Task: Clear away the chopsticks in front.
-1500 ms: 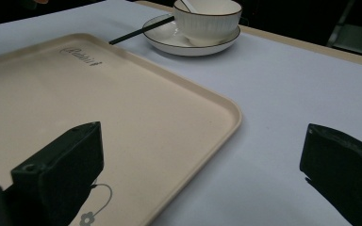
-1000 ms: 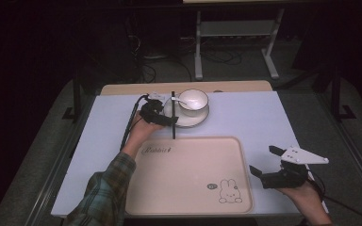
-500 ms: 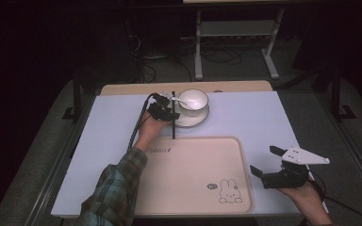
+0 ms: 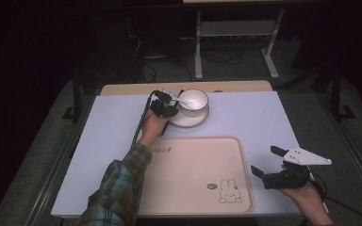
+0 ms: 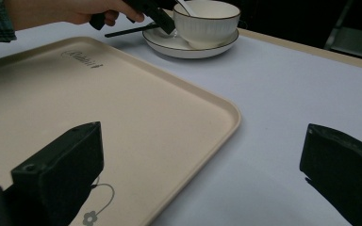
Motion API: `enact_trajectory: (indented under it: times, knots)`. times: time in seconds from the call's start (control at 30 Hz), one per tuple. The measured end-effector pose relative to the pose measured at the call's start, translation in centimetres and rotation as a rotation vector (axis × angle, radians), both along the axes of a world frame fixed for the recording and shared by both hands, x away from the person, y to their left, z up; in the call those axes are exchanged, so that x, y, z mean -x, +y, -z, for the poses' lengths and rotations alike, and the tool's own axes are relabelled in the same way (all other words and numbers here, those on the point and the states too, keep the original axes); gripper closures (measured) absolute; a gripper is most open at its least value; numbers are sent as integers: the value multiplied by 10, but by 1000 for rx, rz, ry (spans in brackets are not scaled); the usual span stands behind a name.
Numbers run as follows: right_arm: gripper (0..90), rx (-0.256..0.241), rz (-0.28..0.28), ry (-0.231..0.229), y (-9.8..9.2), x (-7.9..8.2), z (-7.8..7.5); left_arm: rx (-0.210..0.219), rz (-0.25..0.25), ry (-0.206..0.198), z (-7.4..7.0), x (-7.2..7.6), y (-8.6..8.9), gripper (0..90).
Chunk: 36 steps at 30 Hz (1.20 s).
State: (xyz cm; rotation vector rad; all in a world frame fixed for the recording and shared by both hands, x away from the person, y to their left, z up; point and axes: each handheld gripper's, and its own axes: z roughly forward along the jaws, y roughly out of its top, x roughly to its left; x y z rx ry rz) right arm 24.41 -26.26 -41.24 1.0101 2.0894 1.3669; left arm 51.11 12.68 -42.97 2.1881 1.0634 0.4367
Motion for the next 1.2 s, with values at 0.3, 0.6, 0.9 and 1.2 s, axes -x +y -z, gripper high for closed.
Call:
enact_trajectory:
  times: [0.3, 0.6, 0.9, 1.2]
  knots:
    - [0, -3, 2, 0, -1, 1, 0, -6, -8, -7, 1, -3, 2, 770]
    - [0, -5, 0, -2, 0, 2, -1, 38, 1, -2, -13, 6, 15, 630]
    - [0, -3, -7, -4, 2, 2, -1, 115, 21, 20, -26, 25, 49, 722]
    - [0, -7, -1, 2, 2, 1, 0, 121, 33, 62, -20, 28, 54, 778]
